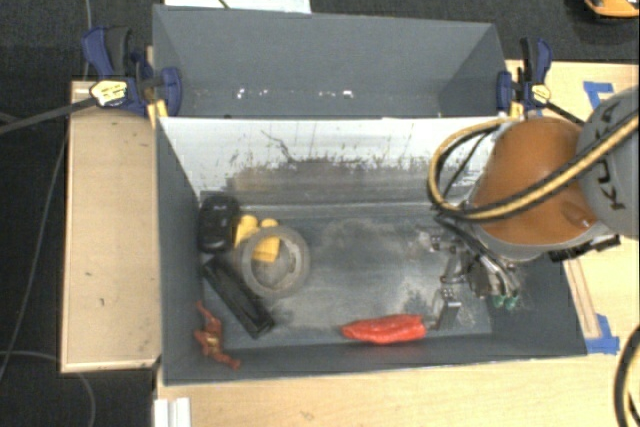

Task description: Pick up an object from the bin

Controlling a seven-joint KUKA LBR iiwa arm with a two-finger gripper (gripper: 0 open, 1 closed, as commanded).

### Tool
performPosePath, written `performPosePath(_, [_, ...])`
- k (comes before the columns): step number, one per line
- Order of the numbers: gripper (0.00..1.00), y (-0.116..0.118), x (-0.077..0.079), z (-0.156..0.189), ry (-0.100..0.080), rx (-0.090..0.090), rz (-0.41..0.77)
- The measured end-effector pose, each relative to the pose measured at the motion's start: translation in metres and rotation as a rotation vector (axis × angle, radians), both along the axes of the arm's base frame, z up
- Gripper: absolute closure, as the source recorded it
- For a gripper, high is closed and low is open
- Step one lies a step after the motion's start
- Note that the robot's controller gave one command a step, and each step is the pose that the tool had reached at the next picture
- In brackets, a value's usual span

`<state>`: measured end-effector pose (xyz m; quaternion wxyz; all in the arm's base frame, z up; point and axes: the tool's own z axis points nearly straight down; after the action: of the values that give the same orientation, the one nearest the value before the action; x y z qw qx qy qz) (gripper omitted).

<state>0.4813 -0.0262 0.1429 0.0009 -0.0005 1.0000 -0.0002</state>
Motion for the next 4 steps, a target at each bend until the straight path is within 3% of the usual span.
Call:
performPosePath(1, [0.0,0.0,0.0,0.0,0.0,0.0,0.0])
performPosePath(2, [0.0,-0.028,0.006,-0.004,-0.003,0.003,-0.007])
performPosePath(3, [0.0,0.039,-0.003,0.024,-0.007,0.005,-0.051])
performPosePath(4, [0.0,0.017,0.0,0.009,-0.009,0.009,-0.03])
